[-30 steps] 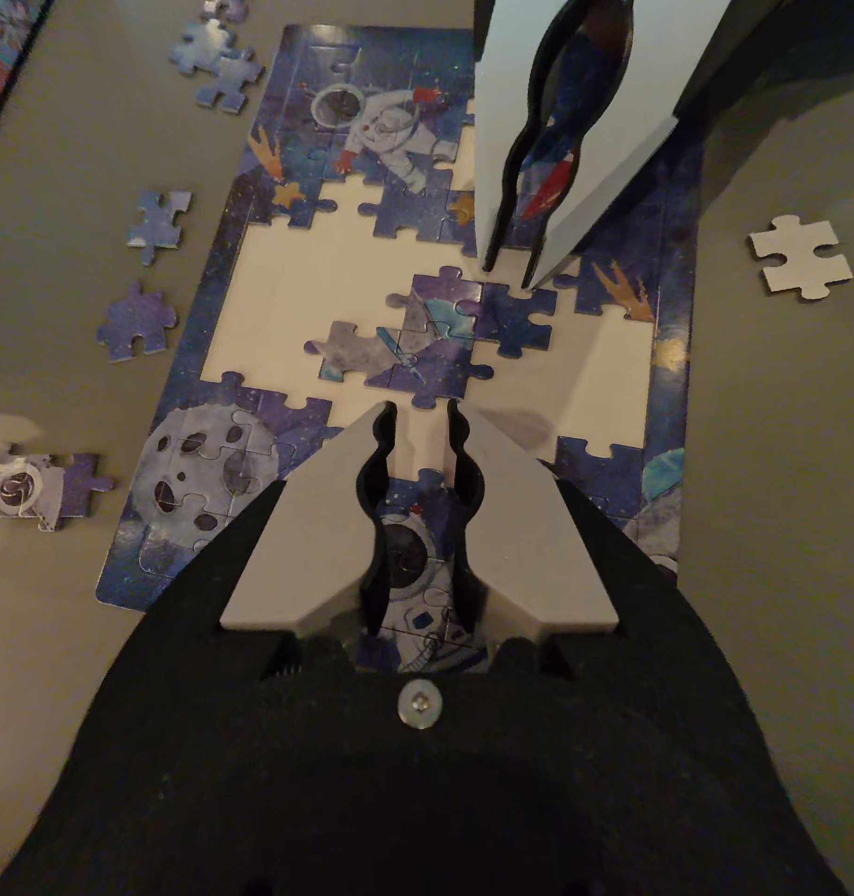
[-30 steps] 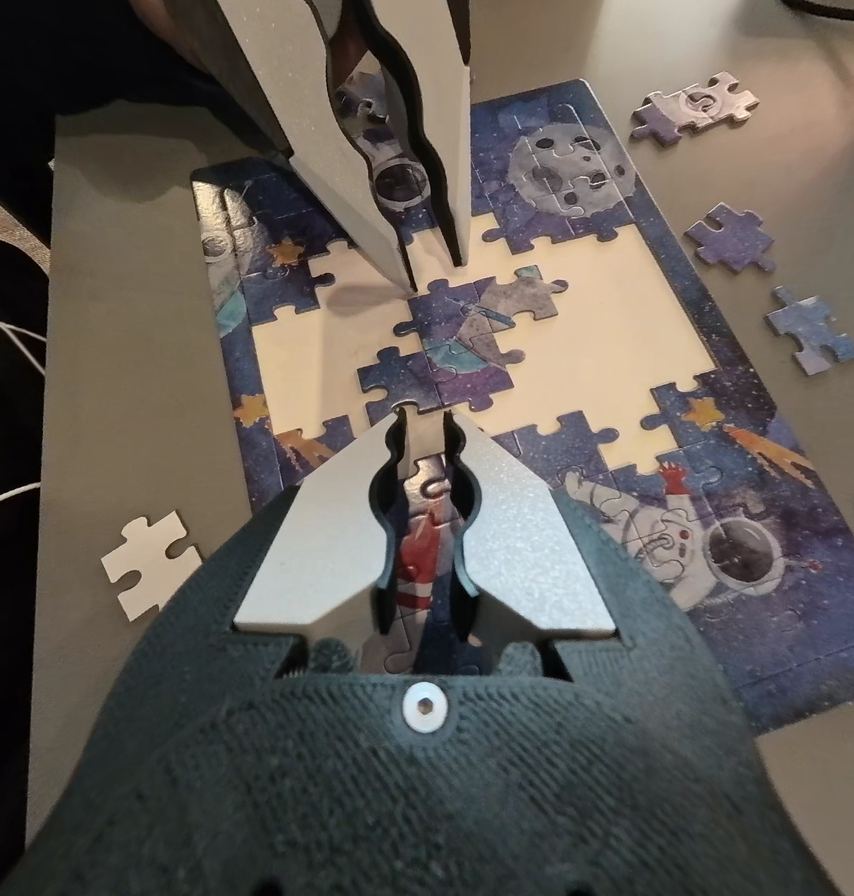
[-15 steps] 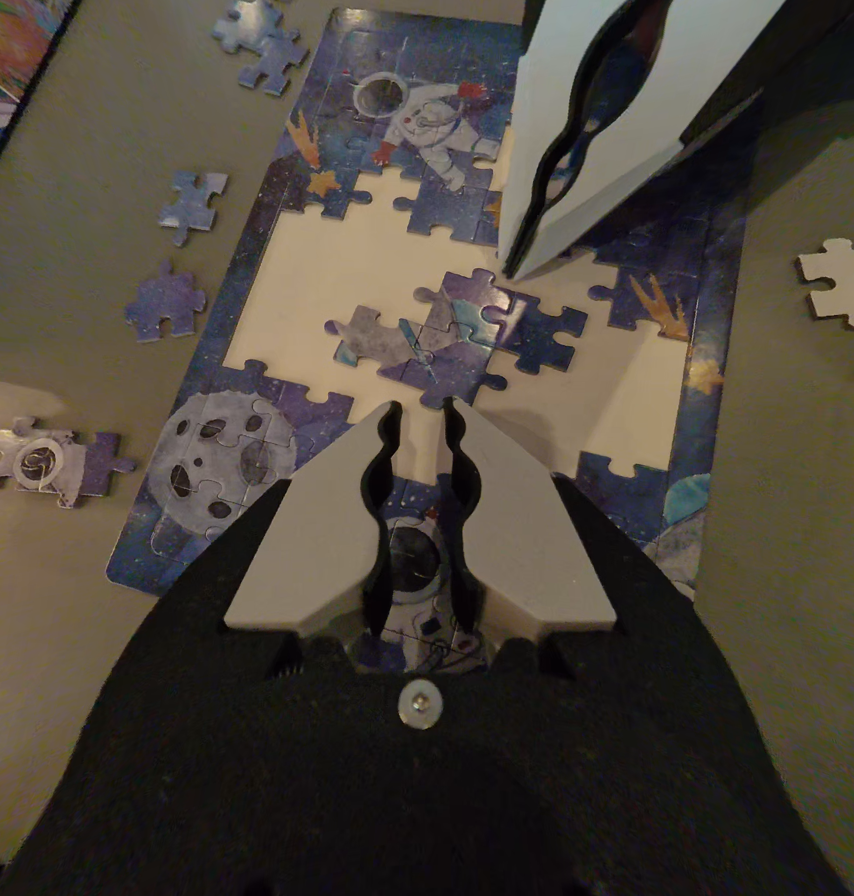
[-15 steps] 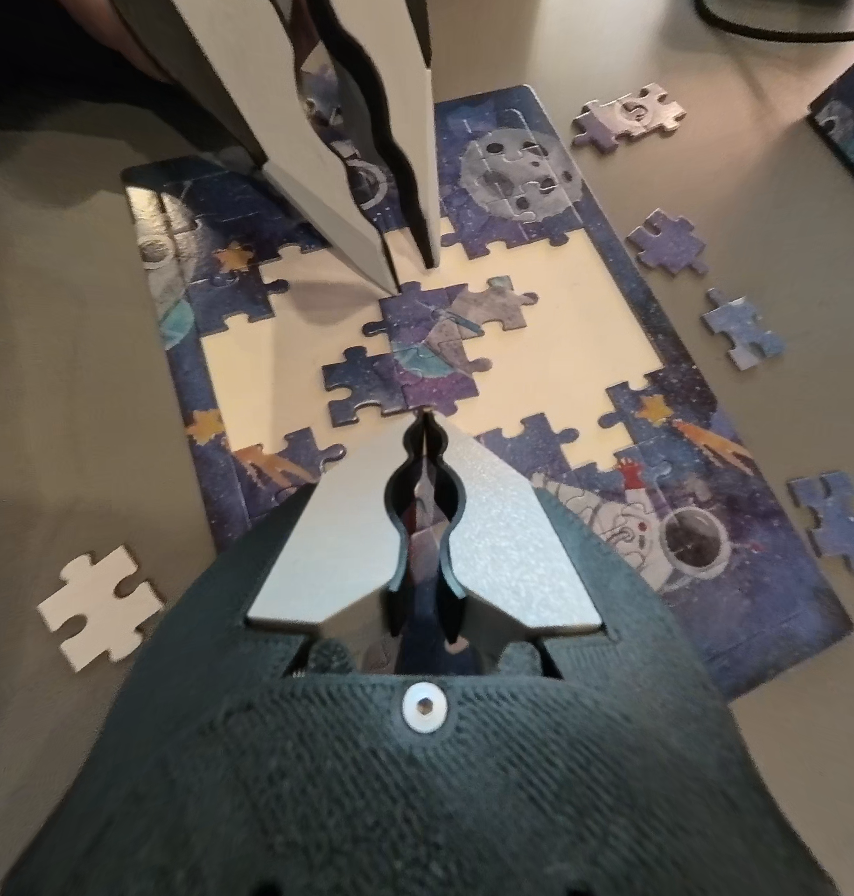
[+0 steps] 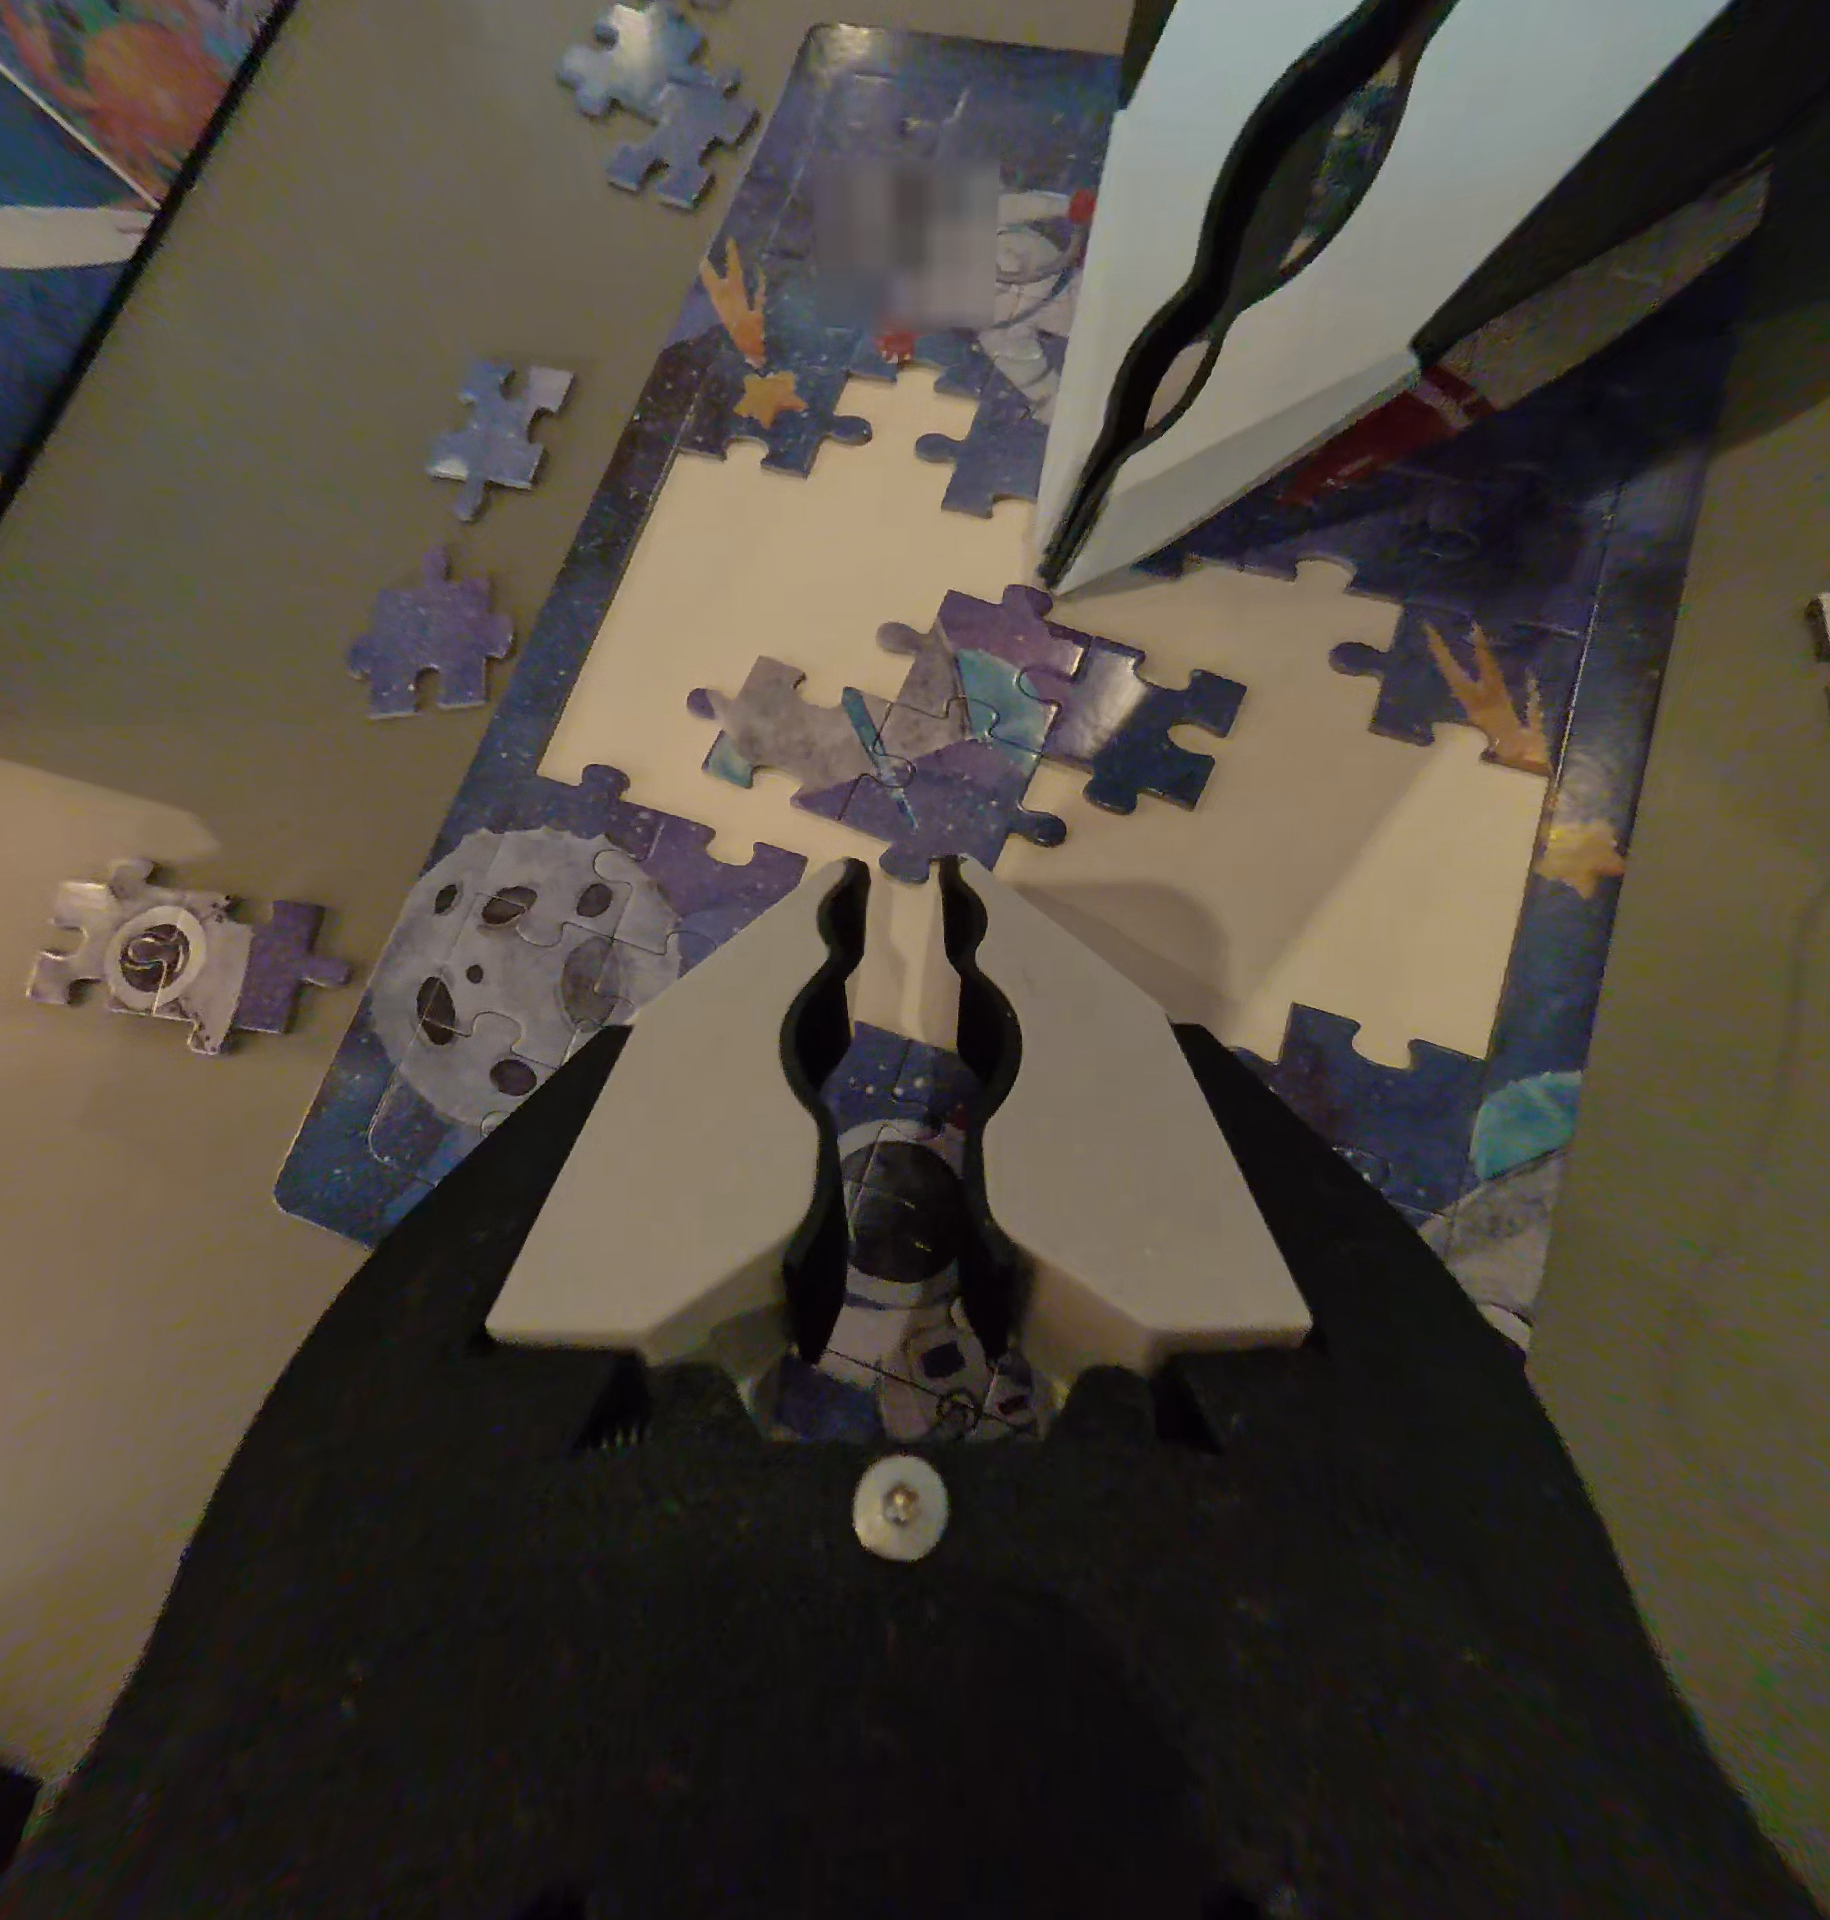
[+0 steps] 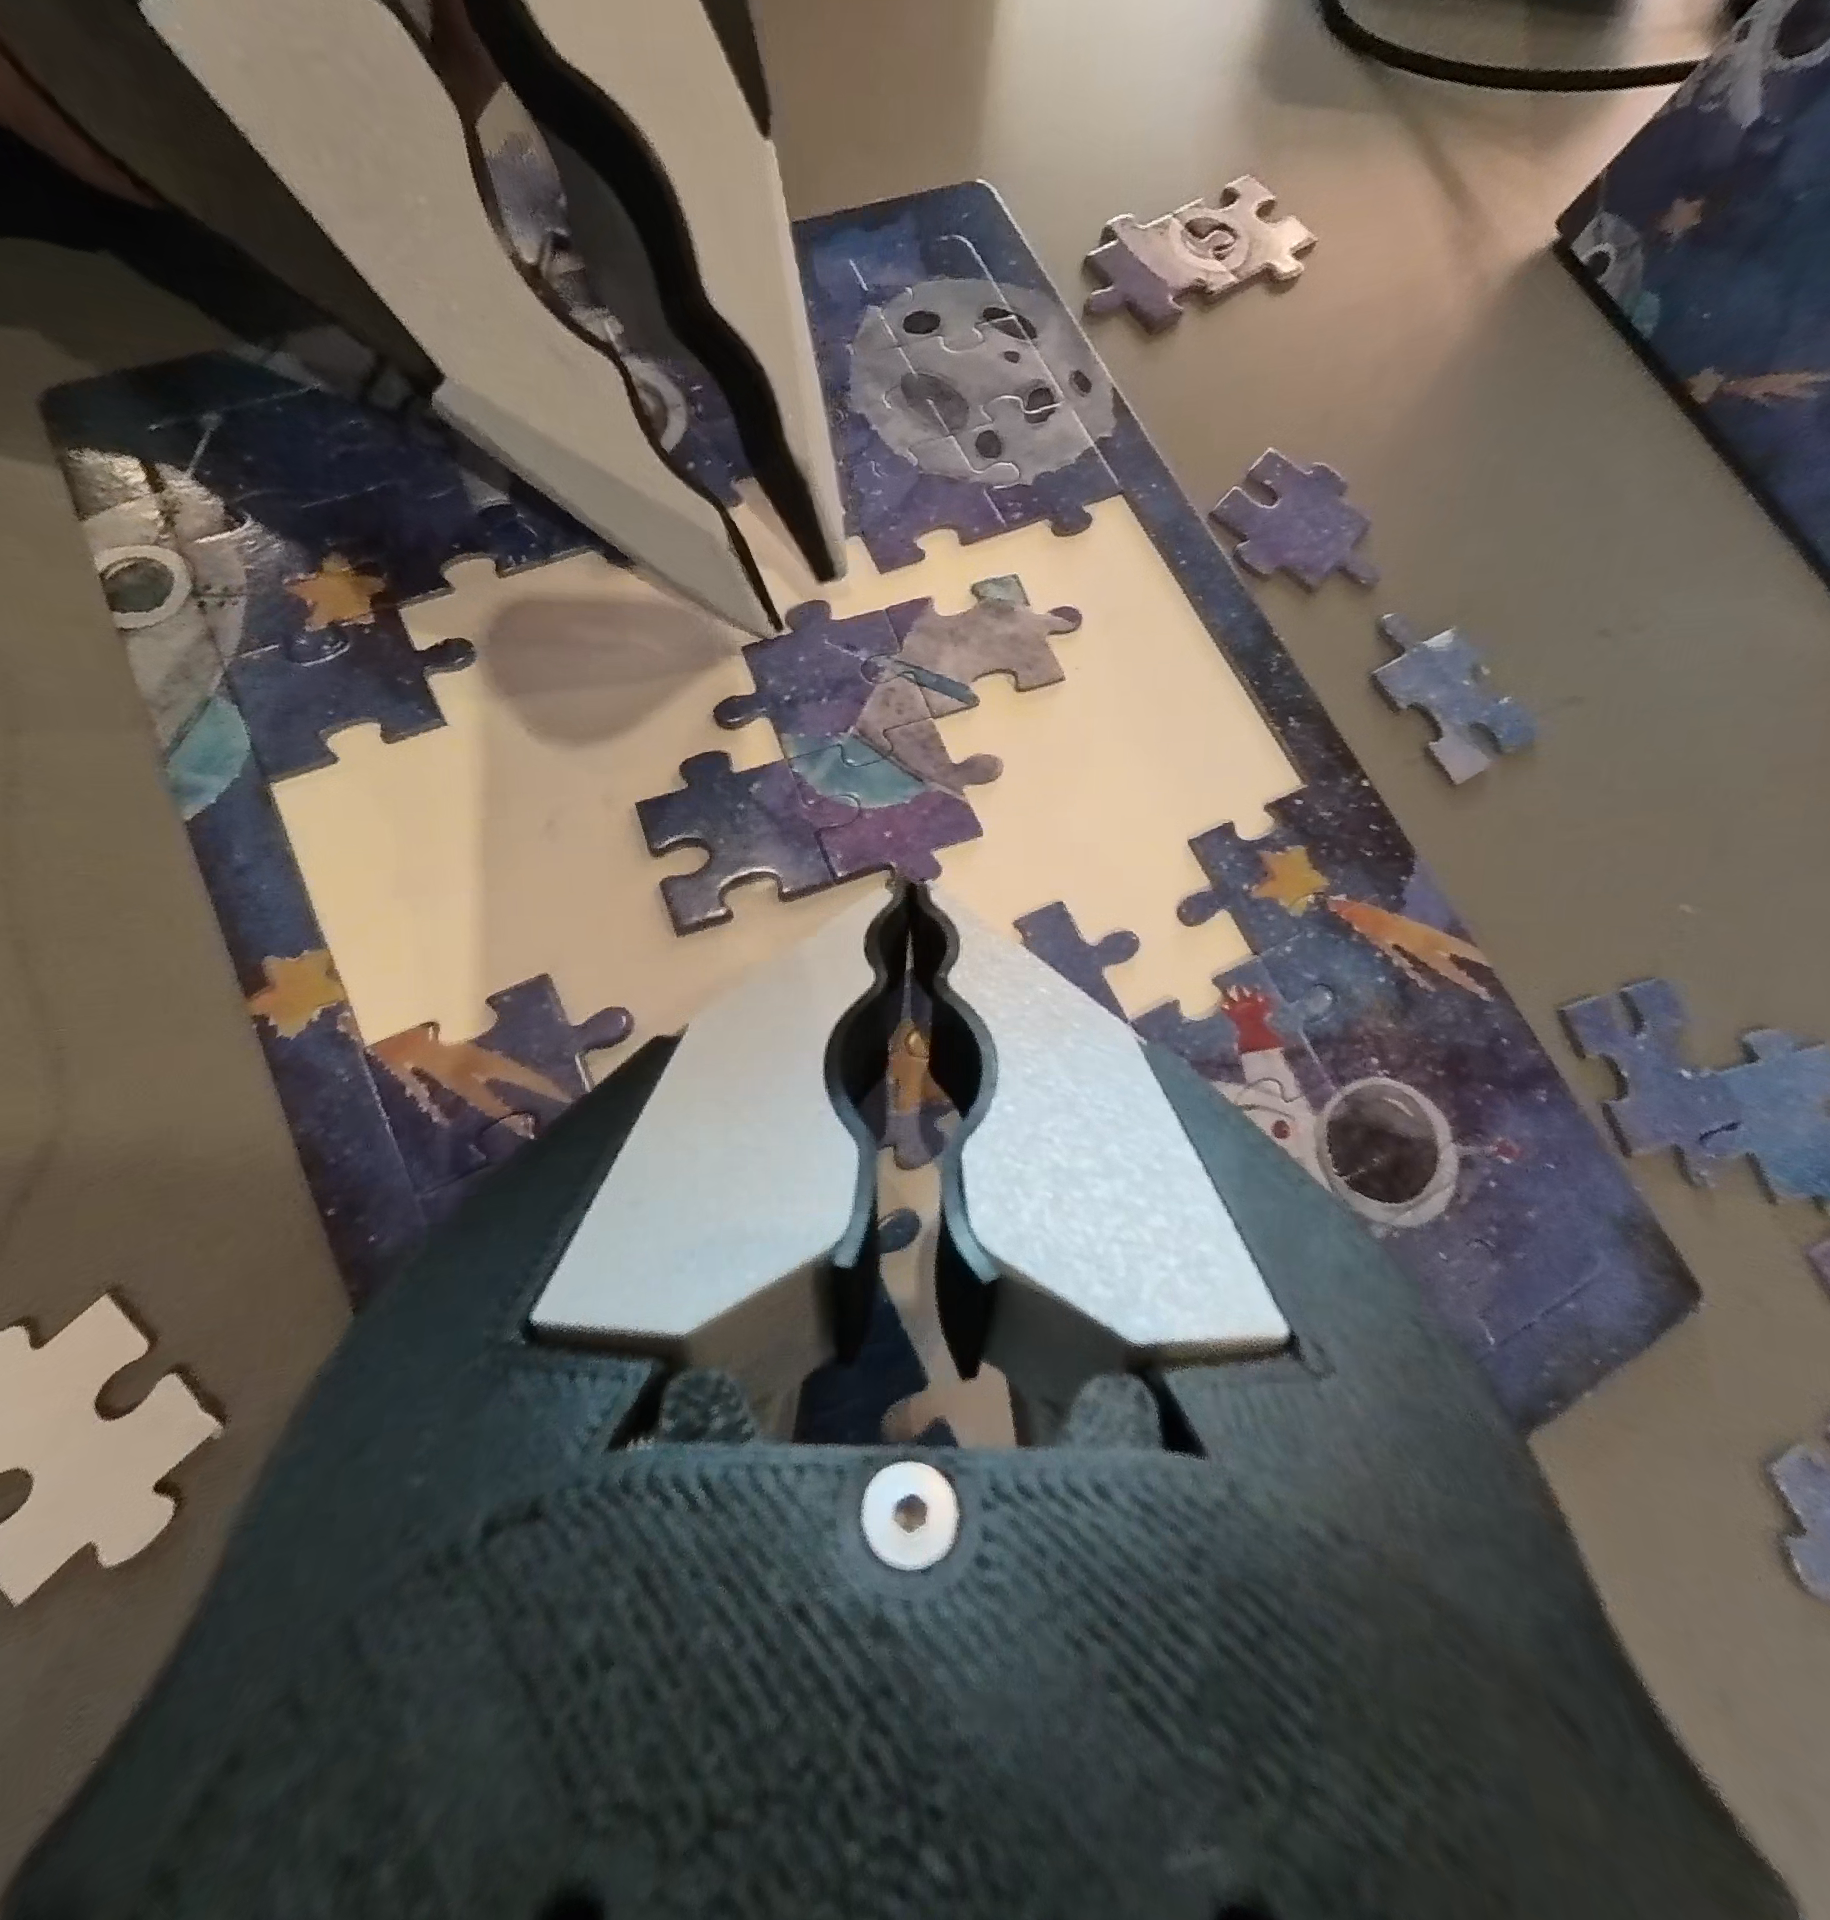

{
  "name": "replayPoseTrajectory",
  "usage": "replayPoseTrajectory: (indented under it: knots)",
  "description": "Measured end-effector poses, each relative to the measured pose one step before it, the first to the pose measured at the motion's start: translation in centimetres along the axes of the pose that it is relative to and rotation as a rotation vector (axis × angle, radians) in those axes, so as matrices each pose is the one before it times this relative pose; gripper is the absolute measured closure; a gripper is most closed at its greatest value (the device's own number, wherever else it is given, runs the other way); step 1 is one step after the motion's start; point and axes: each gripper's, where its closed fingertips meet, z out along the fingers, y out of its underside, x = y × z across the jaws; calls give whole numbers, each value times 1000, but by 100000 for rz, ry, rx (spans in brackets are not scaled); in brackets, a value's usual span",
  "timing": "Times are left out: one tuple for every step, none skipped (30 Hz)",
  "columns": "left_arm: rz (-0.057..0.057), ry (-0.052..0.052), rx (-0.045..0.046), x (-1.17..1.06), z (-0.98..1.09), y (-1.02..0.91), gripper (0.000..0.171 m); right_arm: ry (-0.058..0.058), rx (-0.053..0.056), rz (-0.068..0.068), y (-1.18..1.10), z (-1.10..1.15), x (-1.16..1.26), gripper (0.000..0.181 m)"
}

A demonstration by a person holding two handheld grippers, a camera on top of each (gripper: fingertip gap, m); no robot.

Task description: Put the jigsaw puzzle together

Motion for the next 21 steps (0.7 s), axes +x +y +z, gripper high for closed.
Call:
replayPoseTrajectory:
  knots:
    - [392,-141,-116,30,8,16,158,75,-26,286,2,9,43,181]
    - [79,-91,-38,-5,9,6,158,209,-34,172,-6,16,51,181]
    - [-181,4,-44,-16,4,3,158,340,-46,70,-29,39,55,181]
    - [-168,225,-21,12,-1,7,159,461,-77,-19,-32,39,51,181]
    - [-159,76,17,-8,2,-12,159,463,-69,-108,-33,36,35,181]
    - [-60,161,107,11,-10,-9,159,532,-33,-226,-27,23,42,181]
    - [196,487,240,74,-25,-23,159,553,-36,-212,-25,35,37,181]
    - [231,425,220,75,-22,-27,160,450,-55,-143,-21,20,38,181]
    - [142,235,44,42,-2,-4,160,338,-29,-141,-8,18,18,181]
    - [163,150,10,31,3,-7,161,186,7,-117,-8,2,7,181]
    - [219,159,26,45,-8,0,161,84,37,-56,-6,-1,-6,181]
    - [324,314,47,72,-2,-9,162,34,7,-20,-1,1,6,181]
    - [305,177,-13,55,1,6,163,53,19,-36,0,-4,2,181]
    - [225,15,-21,21,12,-2,163,86,26,-110,4,-13,-5,181]
    - [326,216,28,66,-12,1,163,39,41,-223,-7,-5,-23,181]
    - [400,280,47,71,-4,-9,163,-97,54,-315,-7,-9,-44,181]
    - [483,561,-124,114,26,15,162,-9,-24,-291,-5,-4,-30,181]
    - [378,-27,76,40,-3,-13,163,67,-1,-291,-2,-8,-14,181]
    - [148,-171,33,-3,2,-10,163,-78,52,-300,-7,-9,-42,181]
    - [-42,-49,-82,1,15,4,163,-331,78,-299,2,-19,-67,181]
    - [-29,19,-137,0,13,11,162,-635,37,-244,1,-16,-119,181]
